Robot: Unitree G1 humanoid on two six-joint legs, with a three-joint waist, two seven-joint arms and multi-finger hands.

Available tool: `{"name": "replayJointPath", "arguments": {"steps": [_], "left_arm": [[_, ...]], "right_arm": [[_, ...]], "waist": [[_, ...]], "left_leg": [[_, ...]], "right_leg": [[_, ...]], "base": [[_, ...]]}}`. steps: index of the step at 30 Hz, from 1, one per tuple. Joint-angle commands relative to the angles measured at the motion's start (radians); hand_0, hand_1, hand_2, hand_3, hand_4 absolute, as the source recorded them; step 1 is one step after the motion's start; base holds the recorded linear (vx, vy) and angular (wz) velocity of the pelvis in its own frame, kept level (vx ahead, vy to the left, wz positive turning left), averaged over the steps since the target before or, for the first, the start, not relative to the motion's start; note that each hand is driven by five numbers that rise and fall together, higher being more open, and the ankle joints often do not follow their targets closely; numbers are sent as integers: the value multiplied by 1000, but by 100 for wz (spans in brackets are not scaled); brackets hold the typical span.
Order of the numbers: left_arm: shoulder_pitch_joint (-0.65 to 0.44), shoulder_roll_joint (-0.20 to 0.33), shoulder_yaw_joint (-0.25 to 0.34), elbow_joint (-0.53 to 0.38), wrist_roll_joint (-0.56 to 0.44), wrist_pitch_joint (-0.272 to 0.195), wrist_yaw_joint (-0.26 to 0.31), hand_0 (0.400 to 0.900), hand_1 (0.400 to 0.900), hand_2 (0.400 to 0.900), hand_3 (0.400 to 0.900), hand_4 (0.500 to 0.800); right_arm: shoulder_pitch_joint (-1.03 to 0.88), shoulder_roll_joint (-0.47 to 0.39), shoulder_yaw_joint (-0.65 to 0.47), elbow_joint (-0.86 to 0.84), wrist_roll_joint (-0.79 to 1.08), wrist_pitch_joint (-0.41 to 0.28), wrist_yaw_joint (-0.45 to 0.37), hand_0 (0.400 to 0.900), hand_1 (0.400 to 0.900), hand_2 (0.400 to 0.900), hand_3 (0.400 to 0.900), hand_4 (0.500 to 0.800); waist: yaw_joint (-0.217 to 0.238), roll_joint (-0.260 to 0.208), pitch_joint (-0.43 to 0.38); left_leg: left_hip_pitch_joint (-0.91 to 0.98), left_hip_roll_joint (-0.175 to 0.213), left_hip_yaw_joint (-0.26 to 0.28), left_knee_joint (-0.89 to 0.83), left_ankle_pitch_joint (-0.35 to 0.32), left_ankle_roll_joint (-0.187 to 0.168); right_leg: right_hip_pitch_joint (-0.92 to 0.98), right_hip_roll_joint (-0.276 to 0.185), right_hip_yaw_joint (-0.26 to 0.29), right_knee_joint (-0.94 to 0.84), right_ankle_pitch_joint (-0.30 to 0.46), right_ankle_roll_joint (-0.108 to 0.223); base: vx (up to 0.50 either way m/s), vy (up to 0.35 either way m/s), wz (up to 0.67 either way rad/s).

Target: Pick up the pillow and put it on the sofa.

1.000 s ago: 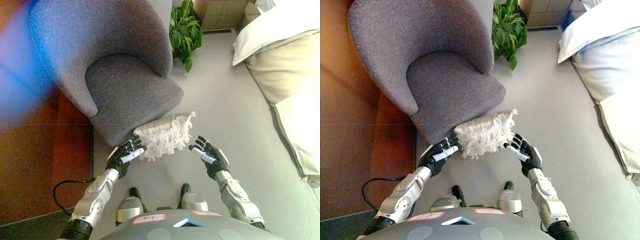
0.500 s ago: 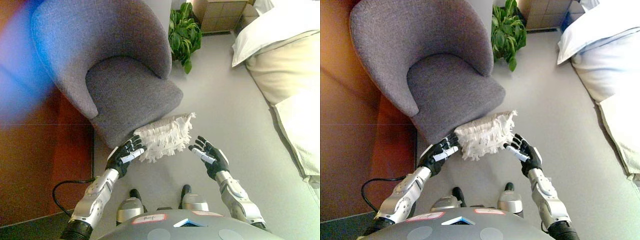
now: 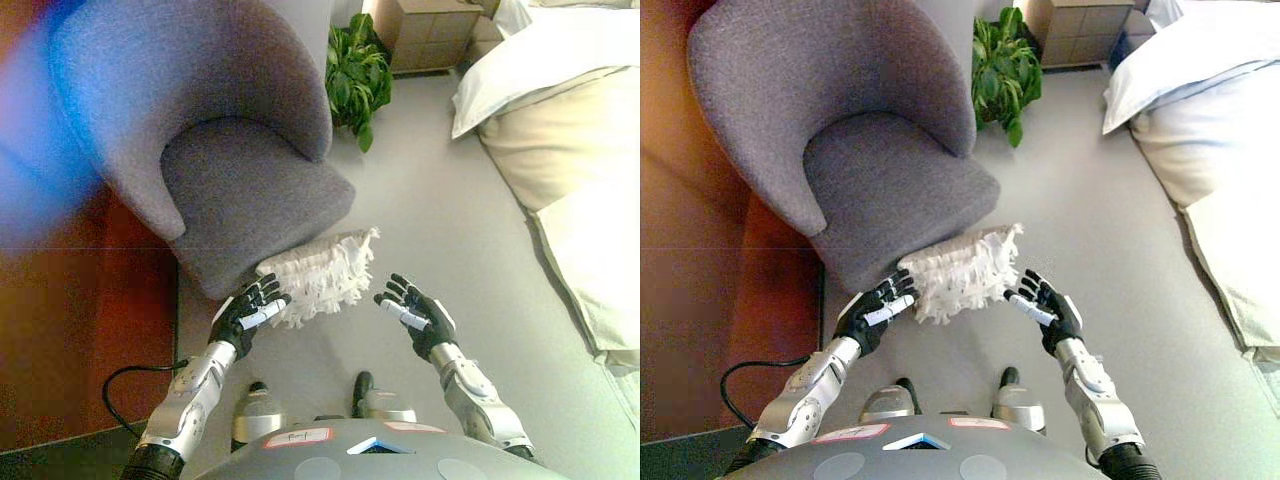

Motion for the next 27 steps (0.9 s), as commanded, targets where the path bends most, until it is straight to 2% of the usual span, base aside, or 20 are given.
{"name": "replayJointPath", "arguments": {"steps": [1,3,5,7,8,10,12,14,15,16,18,21,23,24,26,27], "left_arm": [[-36,-8,16,-89,-38,-106,-31,900,900,900,900,800],[-25,-7,28,-99,-52,-100,-43,900,900,900,900,800],[-17,-6,32,-108,-53,-106,-63,900,900,900,900,800],[-15,-9,24,-101,-59,-112,-71,900,900,900,900,800],[-12,-12,17,-96,-61,-115,-73,900,900,900,900,800],[-3,-22,3,-87,-56,-133,-70,900,900,900,900,800],[7,-28,-4,-84,-50,-155,-73,900,900,900,900,800],[4,-24,-5,-86,-50,-168,-60,900,900,900,900,800],[-2,-21,-3,-86,-51,-169,-50,900,900,900,900,800],[-12,-14,-3,-82,-58,-165,-39,900,900,900,900,800],[-21,0,10,-77,-62,-155,-36,900,900,900,900,800],[-21,24,20,-96,-35,-143,-67,900,900,900,900,800],[-15,32,22,-106,-14,-133,-73,900,900,900,900,800],[-14,34,22,-108,-11,-128,-71,900,900,900,900,800],[-14,44,26,-112,0,-105,-73,900,900,900,900,800],[-11,49,25,-118,11,-98,-77,900,900,900,900,800]], "right_arm": [[-43,-84,-39,-90,-11,-78,18,900,900,900,900,800],[-36,-84,-43,-93,-11,-78,27,900,900,900,900,800],[-21,-80,-47,-109,-21,-76,28,900,900,900,900,800],[-1,-82,-47,-123,-28,-79,28,900,900,900,900,800],[9,-83,-47,-129,-32,-82,29,900,900,900,900,800],[21,-91,-46,-130,-29,-92,40,900,900,900,900,800],[21,-102,-44,-131,-23,-100,49,900,900,900,900,800],[4,-111,-37,-119,-18,-110,54,900,900,900,900,800],[1,-109,-36,-117,-18,-111,54,900,900,900,900,800],[1,-104,-39,-115,-12,-107,48,900,900,900,900,800],[5,-90,-47,-115,6,-94,45,900,900,900,900,800],[4,-58,-42,-122,10,-83,49,900,900,900,900,800],[1,-33,-38,-121,-5,-79,24,900,900,900,900,800],[0,-28,-37,-121,-5,-76,14,900,900,900,900,800],[-6,-9,-40,-135,10,-65,-28,900,900,900,900,800],[-9,-1,-39,-141,7,-72,-44,900,900,900,900,800]], "waist": [[-1,6,47],[8,10,59],[8,36,56],[11,66,57],[18,82,60],[36,89,72],[50,90,83],[48,80,84],[43,78,84],[39,70,87],[52,59,83],[70,39,60],[77,32,42],[78,29,37],[91,14,11],[98,8,-1]], "left_leg": [[-88,66,-62,302,43,-6],[-75,58,-51,215,51,-1],[-63,61,-7,16,96,-8],[-52,64,13,-163,159,-30],[-63,69,14,-247,215,-47],[-103,75,-2,-291,284,-65],[-152,86,13,-267,312,-72],[-146,90,46,-269,253,-71],[-142,93,80,-263,232,-60],[-141,89,109,-239,193,-39],[-151,71,109,-219,141,-4],[-121,13,116,-247,84,56],[-101,-28,116,-267,54,88],[-98,-37,116,-270,46,95],[-97,-97,111,-276,9,133],[-94,-127,104,-276,-14,156]], "right_leg": [[14,30,-28,32,-22,-23],[38,38,-15,32,-39,-16],[52,58,-12,30,-61,-5],[73,77,-3,27,-79,7],[95,90,13,25,-93,9],[141,103,43,22,-117,3],[174,105,51,33,-146,-6],[187,82,32,62,-184,0],[190,73,16,81,-193,3],[197,58,-1,116,-216,8],[217,36,-16,172,-246,26],[200,-1,-37,277,-240,74],[159,-32,-42,371,-215,105],[149,-38,-42,387,-212,111],[141,-43,-40,472,-167,136],[123,-55,-41,557,-112,150]], "base": [[180,32,-16],[232,93,-12],[279,178,-1],[339,221,-11],[391,205,-29],[413,184,-46],[356,170,-45],[364,180,-24],[369,173,0],[357,186,-5],[380,184,-14],[386,233,3],[343,241,21],[338,237,23],[316,229,18],[268,201,13]]}}
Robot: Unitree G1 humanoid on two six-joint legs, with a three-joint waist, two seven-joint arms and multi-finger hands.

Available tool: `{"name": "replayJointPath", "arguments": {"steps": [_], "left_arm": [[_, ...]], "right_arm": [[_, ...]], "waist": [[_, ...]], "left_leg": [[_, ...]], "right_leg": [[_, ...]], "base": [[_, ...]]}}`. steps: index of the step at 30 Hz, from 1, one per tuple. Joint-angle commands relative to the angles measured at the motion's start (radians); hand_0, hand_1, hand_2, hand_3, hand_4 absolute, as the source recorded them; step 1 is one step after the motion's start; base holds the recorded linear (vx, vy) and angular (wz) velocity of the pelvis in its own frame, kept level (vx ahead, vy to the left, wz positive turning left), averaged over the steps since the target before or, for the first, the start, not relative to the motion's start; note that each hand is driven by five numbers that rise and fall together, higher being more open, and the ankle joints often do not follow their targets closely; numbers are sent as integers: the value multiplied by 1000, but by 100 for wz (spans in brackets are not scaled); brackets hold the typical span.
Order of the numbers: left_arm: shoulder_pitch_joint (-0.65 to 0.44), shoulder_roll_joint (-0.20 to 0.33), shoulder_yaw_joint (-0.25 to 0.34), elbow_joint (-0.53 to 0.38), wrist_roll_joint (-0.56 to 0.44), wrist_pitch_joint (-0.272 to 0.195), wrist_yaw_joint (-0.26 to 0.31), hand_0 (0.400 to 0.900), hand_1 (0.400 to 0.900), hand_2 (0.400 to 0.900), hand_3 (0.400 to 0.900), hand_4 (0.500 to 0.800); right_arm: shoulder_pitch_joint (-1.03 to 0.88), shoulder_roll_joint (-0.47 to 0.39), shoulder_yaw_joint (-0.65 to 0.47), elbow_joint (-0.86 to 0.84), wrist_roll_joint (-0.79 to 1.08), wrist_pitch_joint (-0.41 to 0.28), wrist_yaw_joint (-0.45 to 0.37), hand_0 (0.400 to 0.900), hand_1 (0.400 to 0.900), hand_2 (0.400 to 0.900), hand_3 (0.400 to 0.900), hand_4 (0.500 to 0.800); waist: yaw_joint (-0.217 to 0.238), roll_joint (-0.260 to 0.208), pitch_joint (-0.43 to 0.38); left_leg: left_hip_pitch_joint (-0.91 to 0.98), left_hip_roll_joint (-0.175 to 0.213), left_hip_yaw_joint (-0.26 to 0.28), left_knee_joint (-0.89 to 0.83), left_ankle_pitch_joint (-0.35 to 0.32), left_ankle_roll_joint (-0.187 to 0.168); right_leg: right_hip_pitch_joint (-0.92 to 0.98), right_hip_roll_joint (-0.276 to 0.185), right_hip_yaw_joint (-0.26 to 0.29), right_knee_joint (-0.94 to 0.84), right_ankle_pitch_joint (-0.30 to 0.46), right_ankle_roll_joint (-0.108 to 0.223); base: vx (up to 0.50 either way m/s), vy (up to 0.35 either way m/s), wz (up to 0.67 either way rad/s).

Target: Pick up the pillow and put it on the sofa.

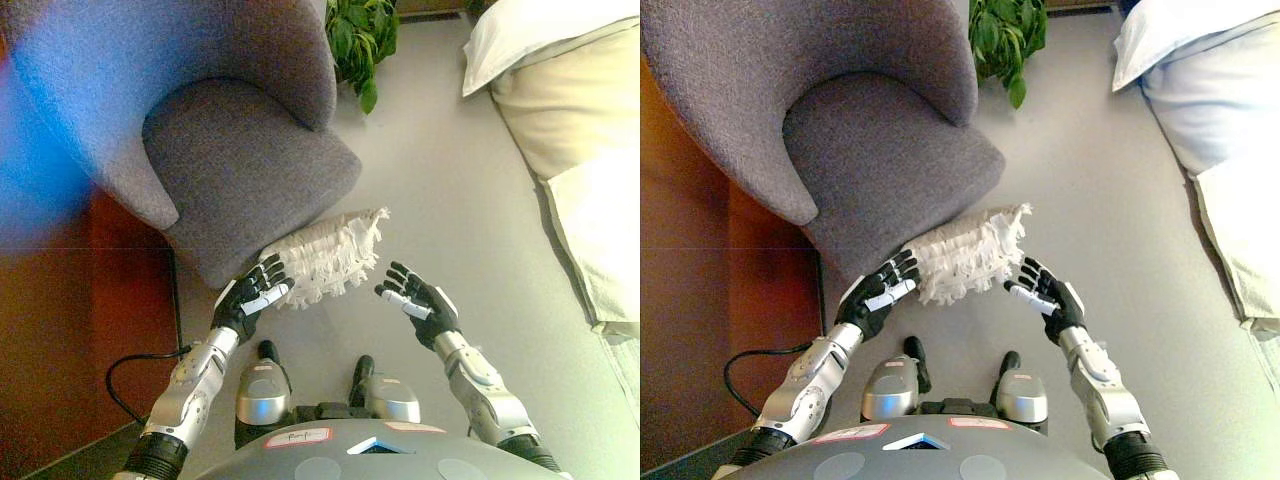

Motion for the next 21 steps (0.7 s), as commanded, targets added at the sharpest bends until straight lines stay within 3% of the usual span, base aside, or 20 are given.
{"name": "replayJointPath", "arguments": {"steps": [1,2,4,7,8,10,11,14,15,17,21], "left_arm": [[50,46,14,-120,35,-34,-37,900,900,900,900,800],[52,49,12,-119,42,-31,-33,900,900,900,900,800],[44,55,19,-116,39,-19,-21,900,900,900,900,800],[29,68,39,-123,17,1,-26,900,900,900,900,800],[21,72,44,-126,14,9,-25,900,900,900,900,800],[10,81,49,-126,2,21,-15,900,900,900,900,800],[5,86,50,-124,-4,27,-8,900,900,900,900,800],[13,93,49,-110,-20,24,7,900,900,900,900,800],[18,98,54,-107,-30,25,10,900,900,900,900,800],[27,96,70,-92,-43,33,15,900,900,900,900,800],[37,95,90,-79,-44,46,-2,900,900,900,900,800]], "right_arm": [[14,0,-27,-98,9,-76,-54,900,900,900,900,800],[9,4,-20,-96,-12,-88,-71,900,900,900,900,800],[-7,2,-11,-86,-52,-106,-94,900,900,900,900,800],[-26,-17,-8,-78,-151,-112,-129,900,900,900,900,800],[-28,-29,-11,-73,-188,-115,-130,900,900,900,900,800],[-29,-54,-17,-64,-296,-117,-162,900,900,900,900,800],[-30,-75,-20,-66,-375,-122,-191,900,900,900,900,800],[-40,-133,-18,-95,-564,-90,-241,900,900,900,900,800],[-48,-148,-20,-96,-600,-74,-250,900,900,900,900,800],[-74,-181,-27,-81,-688,-59,-270,900,900,900,900,800],[-138,-238,-44,-51,-780,-25,-290,900,900,900,900,800]], "waist": [[33,-7,-149],[33,2,-154],[25,19,-149],[16,37,-136],[10,42,-128],[-1,41,-112],[-11,30,-103],[-28,8,-93],[-29,7,-89],[-14,5,-89],[22,-3,-83]], "left_leg": [[-127,-94,-30,-115,49,104],[-110,-107,-40,-117,29,122],[-69,-117,-58,-125,14,127],[-33,-109,-87,-118,15,99],[-13,-100,-95,-117,15,84],[16,-85,-100,-113,7,57],[32,-76,-106,-106,-9,40],[35,-36,-120,-71,-27,10],[40,-14,-130,-64,-32,3],[39,32,-132,-48,-23,-15],[-14,130,-162,22,8,-66]], "right_leg": [[79,-41,8,422,-13,137],[23,-56,10,543,17,139],[-84,-78,8,615,7,125],[-135,-77,-21,506,-34,92],[-145,-105,-34,433,-10,87],[-170,-179,-43,316,81,101],[-178,-220,-30,203,161,127],[-186,-282,17,40,311,159],[-187,-282,25,38,310,160],[-154,-282,-21,16,273,160],[-100,-234,-82,-3,173,152]], "base": [[270,237,12],[273,226,11],[272,148,11],[201,-54,20],[237,-165,36],[250,-241,48],[230,-355,66],[267,-392,69],[301,-292,51],[220,-252,50],[125,-232,56]]}}
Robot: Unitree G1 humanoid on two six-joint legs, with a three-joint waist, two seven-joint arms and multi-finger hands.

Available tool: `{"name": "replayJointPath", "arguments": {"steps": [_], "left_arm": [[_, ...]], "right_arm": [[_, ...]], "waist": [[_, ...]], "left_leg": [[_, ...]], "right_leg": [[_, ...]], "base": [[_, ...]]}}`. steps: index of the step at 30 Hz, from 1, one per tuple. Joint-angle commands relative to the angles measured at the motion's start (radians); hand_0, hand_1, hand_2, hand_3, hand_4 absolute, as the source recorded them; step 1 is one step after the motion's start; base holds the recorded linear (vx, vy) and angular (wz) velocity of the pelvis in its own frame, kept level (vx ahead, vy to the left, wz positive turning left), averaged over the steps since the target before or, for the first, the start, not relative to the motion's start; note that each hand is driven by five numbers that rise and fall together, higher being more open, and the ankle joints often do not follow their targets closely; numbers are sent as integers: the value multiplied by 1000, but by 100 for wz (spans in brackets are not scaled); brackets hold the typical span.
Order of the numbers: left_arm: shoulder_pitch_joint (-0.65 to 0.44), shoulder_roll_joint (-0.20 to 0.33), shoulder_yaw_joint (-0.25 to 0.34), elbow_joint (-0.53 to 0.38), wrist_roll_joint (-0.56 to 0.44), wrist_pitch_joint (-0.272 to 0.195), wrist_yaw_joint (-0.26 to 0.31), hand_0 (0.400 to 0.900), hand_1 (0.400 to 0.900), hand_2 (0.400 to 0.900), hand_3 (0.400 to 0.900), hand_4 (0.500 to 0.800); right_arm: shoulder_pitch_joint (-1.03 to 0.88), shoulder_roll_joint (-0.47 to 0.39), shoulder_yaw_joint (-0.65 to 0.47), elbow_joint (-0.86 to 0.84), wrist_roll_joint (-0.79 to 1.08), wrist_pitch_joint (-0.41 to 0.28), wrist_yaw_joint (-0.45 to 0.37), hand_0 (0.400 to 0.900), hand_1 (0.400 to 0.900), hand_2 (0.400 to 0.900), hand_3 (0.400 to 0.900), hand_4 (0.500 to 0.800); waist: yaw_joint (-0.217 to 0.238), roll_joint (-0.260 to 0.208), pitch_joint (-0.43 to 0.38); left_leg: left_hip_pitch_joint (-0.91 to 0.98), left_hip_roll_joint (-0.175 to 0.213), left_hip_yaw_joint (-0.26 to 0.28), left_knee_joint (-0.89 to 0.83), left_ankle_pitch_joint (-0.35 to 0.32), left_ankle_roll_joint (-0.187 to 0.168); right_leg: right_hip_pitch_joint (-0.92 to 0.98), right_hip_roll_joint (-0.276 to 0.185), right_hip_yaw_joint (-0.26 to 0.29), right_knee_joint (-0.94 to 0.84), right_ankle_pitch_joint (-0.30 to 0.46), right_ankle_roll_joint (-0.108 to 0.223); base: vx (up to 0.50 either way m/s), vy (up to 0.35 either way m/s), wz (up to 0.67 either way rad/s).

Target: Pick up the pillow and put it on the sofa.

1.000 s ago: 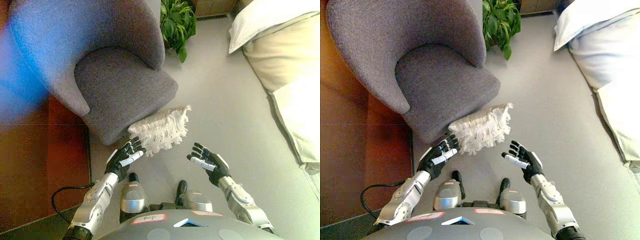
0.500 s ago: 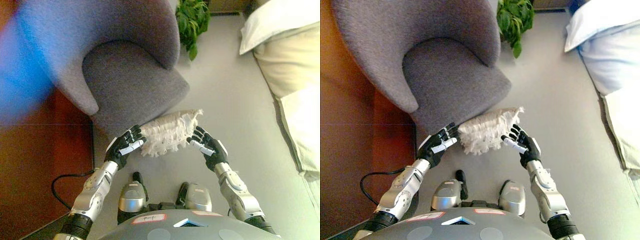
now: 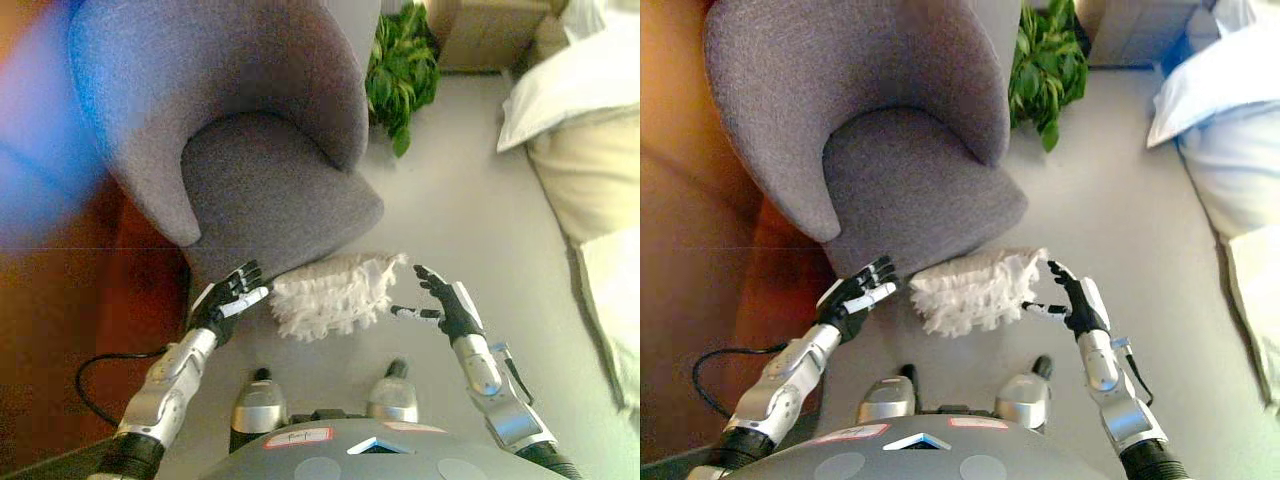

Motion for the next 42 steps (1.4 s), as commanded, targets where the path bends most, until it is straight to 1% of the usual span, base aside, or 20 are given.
{"name": "replayJointPath", "arguments": {"steps": [1,5,7,8,10,11,13,14,15,20,21,22,25,26,29,32,33,37,39,42], "left_arm": [[7,36,34,-102,-41,-36,-28,900,900,900,900,800],[28,48,65,-133,-69,-22,-47,900,900,900,900,800],[20,56,71,-137,-111,-20,-51,900,900,900,900,800],[7,68,68,-136,-143,-42,-60,900,900,900,900,800],[-15,79,59,-137,-197,-53,-62,900,900,900,900,800],[-28,87,47,-137,-228,-68,-59,900,900,900,900,800],[-48,92,32,-136,-266,-85,-49,900,900,900,900,800],[-60,96,22,-136,-279,-101,-49,900,900,900,900,800],[-70,100,15,-137,-286,-111,-45,900,900,900,900,800],[-126,121,-8,-158,-320,-154,-32,900,900,900,900,800],[-134,125,-9,-164,-322,-161,-31,900,900,900,900,800],[-144,128,-15,-172,-322,-174,-31,900,900,900,900,800],[-161,131,-27,-195,-333,-202,-31,900,900,900,900,800],[-165,134,-34,-207,-336,-211,-28,900,900,900,900,800],[-185,135,-49,-226,-359,-236,-28,900,900,900,900,800],[-206,131,-62,-243,-377,-255,-37,900,900,900,900,800],[-211,131,-67,-252,-380,-261,-44,900,900,900,900,800],[-225,124,-79,-265,-402,-282,-60,900,900,900,900,800],[-227,124,-80,-270,-415,-289,-73,900,900,900,900,800],[-225,119,-80,-275,-438,-288,-83,900,900,900,900,800]], "right_arm": [[-130,-75,-65,-80,-108,-30,-64,900,900,900,900,800],[-204,-161,-72,-76,-172,-34,-44,900,900,900,900,800],[-248,-197,-65,-65,-202,-49,-42,900,900,900,900,800],[-296,-232,-51,-53,-194,-50,-54,900,900,900,900,800],[-356,-265,-29,-35,-187,-55,-69,900,900,900,900,800],[-391,-281,-13,-25,-183,-52,-78,900,900,900,900,800],[-435,-291,9,-6,-185,-57,-91,900,900,900,900,800],[-464,-302,24,7,-173,-60,-106,900,900,900,900,800],[-487,-308,35,16,-164,-56,-113,900,900,900,900,800],[-598,-338,53,86,-117,-65,-130,900,900,900,900,800],[-616,-346,52,103,-118,-69,-133,900,900,900,900,800],[-642,-358,56,121,-112,-73,-141,900,900,900,900,800],[-699,-386,65,148,-109,-76,-152,900,900,900,900,800],[-716,-391,72,159,-111,-70,-151,900,900,900,900,800],[-769,-407,92,197,-109,-63,-152,900,900,900,900,800],[-825,-420,117,239,-123,-44,-164,900,900,900,900,800],[-853,-425,129,264,-127,-34,-178,900,900,900,900,800],[-940,-428,177,348,-158,7,-218,900,900,900,900,800],[-979,-424,201,385,-183,34,-214,900,900,900,900,800],[-1030,-420,240,426,-170,68,-167,900,900,900,900,800]], "waist": [[47,-16,-3],[72,-23,37],[79,-22,64],[85,-18,106],[87,-16,146],[90,-13,173],[94,-11,201],[100,-9,227],[105,-5,240],[124,1,306],[125,-2,314],[128,2,327],[129,15,328],[133,25,328],[134,42,328],[135,62,328],[139,69,328],[152,87,328],[160,95,328],[171,100,328]], "left_leg": [[-35,53,59,4,60,55],[-115,114,3,106,50,29],[-156,130,-20,150,40,22],[-197,147,-41,198,29,17],[-260,153,-70,248,23,17],[-297,154,-89,279,14,19],[-353,155,-112,316,2,22],[-391,151,-127,340,-4,26],[-417,154,-141,364,-31,22],[-562,131,-157,439,-52,37],[-598,122,-152,455,-39,46],[-631,118,-152,486,-49,50],[-711,113,-142,555,-77,63],[-733,123,-142,606,-121,57],[-809,134,-132,686,-148,64],[-890,134,-140,786,-183,66],[-930,130,-151,840,-202,67],[-1017,113,-173,960,-245,73],[-1062,106,-186,1021,-263,76],[-1116,96,-212,1104,-289,76]], "right_leg": [[-56,-98,29,93,45,58],[-101,-82,27,125,0,44],[-138,-88,29,147,-8,36],[-178,-98,36,179,-16,30],[-239,-116,42,222,-22,21],[-280,-129,49,253,-27,17],[-337,-145,59,297,-39,14],[-382,-159,64,333,-43,14],[-417,-169,75,373,-63,26],[-578,-216,103,505,-86,35],[-612,-224,106,521,-75,25],[-645,-228,109,557,-87,22],[-728,-228,119,649,-126,7],[-754,-233,130,710,-169,14],[-838,-250,147,823,-216,-1],[-920,-258,180,933,-270,-18],[-961,-263,195,986,-293,-25],[-1052,-273,227,1102,-347,-42],[-1093,-271,244,1163,-378,-48],[-1144,-273,269,1239,-415,-54]], "base": [[82,-196,46],[-11,-165,39],[-138,-117,34],[-234,-90,32],[-256,-55,31],[-225,-33,29],[-194,-25,25],[-128,-31,20],[-133,-29,19],[-177,14,13],[-218,35,14],[-218,48,13],[-99,78,6],[-16,78,8],[-58,92,12],[-64,103,10],[-56,105,14],[-18,77,13],[22,52,14],[38,56,10]]}}
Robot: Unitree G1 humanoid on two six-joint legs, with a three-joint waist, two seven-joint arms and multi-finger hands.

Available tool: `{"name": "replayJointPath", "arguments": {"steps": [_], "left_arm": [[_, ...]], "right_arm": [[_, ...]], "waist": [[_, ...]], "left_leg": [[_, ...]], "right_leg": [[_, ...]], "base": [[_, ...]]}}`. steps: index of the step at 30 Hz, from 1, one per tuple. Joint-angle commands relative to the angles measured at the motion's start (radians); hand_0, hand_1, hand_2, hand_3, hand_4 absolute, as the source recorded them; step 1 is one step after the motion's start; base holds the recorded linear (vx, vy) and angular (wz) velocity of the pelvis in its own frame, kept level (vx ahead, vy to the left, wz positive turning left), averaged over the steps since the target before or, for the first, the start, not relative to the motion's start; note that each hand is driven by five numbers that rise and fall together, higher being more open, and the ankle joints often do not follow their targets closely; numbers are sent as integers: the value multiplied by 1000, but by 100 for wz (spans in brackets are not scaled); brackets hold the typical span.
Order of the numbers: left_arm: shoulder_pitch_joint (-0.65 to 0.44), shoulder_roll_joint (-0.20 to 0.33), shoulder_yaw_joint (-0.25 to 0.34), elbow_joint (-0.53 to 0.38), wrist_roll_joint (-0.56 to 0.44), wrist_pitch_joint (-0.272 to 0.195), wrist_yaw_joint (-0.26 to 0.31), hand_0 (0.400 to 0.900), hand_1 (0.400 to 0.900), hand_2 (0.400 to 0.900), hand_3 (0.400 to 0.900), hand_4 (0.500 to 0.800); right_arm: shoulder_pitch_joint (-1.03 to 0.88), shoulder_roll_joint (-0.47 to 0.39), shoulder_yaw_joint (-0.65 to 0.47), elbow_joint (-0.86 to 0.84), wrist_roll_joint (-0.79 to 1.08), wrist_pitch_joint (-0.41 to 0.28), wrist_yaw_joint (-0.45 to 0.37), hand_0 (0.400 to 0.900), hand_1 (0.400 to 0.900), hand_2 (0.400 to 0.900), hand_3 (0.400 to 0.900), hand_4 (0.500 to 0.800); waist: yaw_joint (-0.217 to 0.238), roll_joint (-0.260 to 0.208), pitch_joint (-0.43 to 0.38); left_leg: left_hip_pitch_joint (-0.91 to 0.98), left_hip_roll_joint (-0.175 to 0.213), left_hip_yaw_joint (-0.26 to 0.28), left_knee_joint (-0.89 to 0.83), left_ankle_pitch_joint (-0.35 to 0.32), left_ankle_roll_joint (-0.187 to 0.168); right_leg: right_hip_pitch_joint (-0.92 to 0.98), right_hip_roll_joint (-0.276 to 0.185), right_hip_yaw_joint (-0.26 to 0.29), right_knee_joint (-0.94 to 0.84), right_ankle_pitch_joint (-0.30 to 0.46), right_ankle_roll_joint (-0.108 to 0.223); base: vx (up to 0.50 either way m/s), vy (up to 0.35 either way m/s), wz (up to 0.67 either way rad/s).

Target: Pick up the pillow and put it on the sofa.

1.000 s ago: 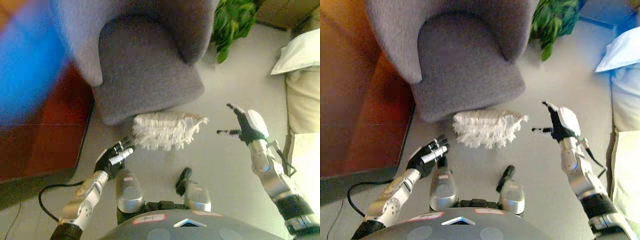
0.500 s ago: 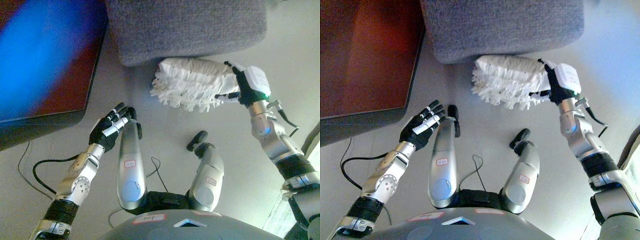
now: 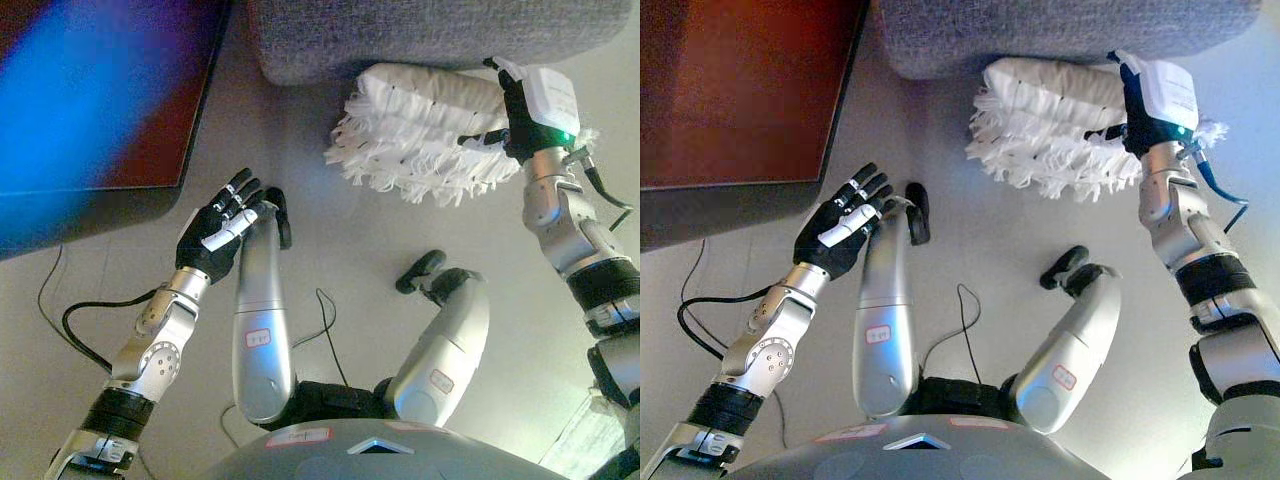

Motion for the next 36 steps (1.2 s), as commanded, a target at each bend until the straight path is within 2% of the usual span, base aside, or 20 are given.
{"name": "replayJointPath", "arguments": {"steps": [1,4,10,21,22,28,36], "left_arm": [[-19,-28,-23,-110,-60,-78,-55,900,900,900,900,800],[-11,-25,-14,-112,-71,-62,-63,900,900,900,900,800],[2,-22,-7,-98,-88,-55,-76,900,900,900,900,800],[9,-36,-30,-80,-91,-52,-62,900,900,900,900,800],[10,-40,-34,-79,-91,-55,-64,900,900,900,900,800],[20,-57,-52,-73,-81,-68,-54,900,900,900,900,800],[32,-73,-61,-73,-73,-59,-31,900,900,900,900,800]], "right_arm": [[-132,-87,-3,52,-31,34,-13,900,900,900,900,800],[-170,-83,35,84,-19,74,73,900,900,900,900,800],[-272,-65,113,158,-3,117,155,900,900,900,900,800],[-442,24,221,348,11,206,249,900,900,900,900,800],[-451,31,228,362,3,214,255,400,400,400,400,500],[-458,76,227,377,30,243,245,400,400,400,400,500],[-428,101,192,381,99,241,235,400,400,400,400,500]], "waist": [[26,68,-3],[39,66,-3],[71,57,-3],[123,68,-3],[124,70,-3],[126,82,-3],[123,97,-3]], "left_leg": [[61,66,-97,109,-161,-28],[32,60,-121,160,-174,-32],[-9,49,-163,227,-189,-32],[-53,28,-207,298,-191,-26],[-53,29,-207,299,-189,-25],[-52,35,-207,312,-181,-24],[-42,43,-205,339,-189,-25]], "right_leg": [[-118,19,40,135,-64,-52],[-144,17,54,168,-76,-57],[-169,16,59,207,-90,-64],[-202,12,80,264,-99,-72],[-201,11,80,264,-98,-73],[-200,12,97,282,-97,-74],[-194,9,120,322,-113,-77]], "base": [[46,56,6],[59,37,3],[60,5,1],[34,-7,2],[0,0,0],[12,18,-1],[6,8,0]]}}
